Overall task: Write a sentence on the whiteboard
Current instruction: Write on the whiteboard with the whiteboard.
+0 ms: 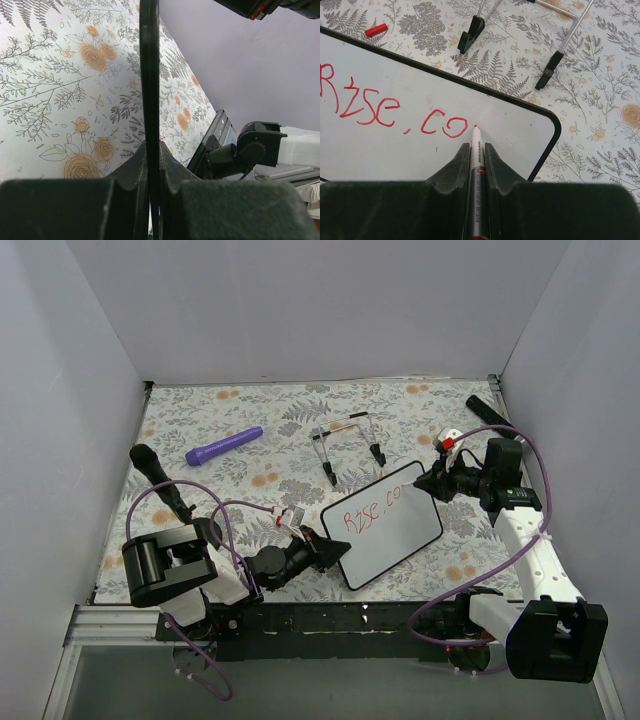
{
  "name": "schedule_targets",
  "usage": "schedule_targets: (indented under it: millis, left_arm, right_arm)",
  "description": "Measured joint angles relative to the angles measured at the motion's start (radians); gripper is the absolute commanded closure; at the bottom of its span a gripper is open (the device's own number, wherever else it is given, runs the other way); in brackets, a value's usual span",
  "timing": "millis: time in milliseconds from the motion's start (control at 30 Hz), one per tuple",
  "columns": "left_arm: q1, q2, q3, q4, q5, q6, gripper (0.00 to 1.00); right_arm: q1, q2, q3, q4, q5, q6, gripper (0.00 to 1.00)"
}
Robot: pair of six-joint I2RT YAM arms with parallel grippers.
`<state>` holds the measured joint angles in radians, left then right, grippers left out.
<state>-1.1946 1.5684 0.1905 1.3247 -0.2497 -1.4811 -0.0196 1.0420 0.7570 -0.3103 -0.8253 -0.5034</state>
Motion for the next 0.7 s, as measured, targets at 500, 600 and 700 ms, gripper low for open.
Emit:
schedule_targets:
  millis: [500,600,700]
  left_arm:
    - [0.0,0.0,-0.001,0.0,-0.001,-0.006,1.0]
    - [0.0,0.0,-0.001,0.0,-0.001,-0.006,1.0]
    - [0.0,0.0,-0.001,0.0,0.0,-0.006,1.0]
  right_arm:
    - [0.0,-0.002,0.0,-0.117,0.002,-0.107,0.99]
    - [0.0,-0.002,0.0,-0.117,0.001,-0.105,0.99]
    - [0.0,-0.002,0.0,-0.111,0.002,-0.095,0.99]
